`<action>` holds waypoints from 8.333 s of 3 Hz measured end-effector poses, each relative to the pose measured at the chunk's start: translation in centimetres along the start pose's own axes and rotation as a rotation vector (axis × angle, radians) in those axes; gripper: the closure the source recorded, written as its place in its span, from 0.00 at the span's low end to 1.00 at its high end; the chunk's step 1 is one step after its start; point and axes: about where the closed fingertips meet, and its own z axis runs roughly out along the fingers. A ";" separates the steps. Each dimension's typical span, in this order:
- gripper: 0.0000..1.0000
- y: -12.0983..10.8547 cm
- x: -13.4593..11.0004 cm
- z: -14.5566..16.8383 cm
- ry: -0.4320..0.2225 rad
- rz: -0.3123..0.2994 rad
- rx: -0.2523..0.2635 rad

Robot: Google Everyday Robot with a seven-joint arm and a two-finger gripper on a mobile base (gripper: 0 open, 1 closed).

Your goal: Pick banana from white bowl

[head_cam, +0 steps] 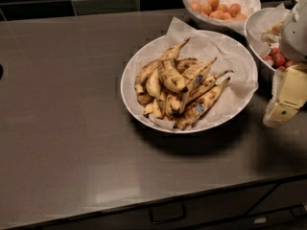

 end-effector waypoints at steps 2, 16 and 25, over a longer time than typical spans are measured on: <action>0.00 0.1 -1.8 -0.6 0.005 -0.030 0.013; 0.00 -5.7 -15.9 6.8 -0.064 -0.969 -0.175; 0.29 -5.1 -17.8 7.7 -0.005 -1.056 -0.204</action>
Offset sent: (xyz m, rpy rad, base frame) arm 0.0026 0.0374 0.0142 -0.0385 -0.0087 0.0558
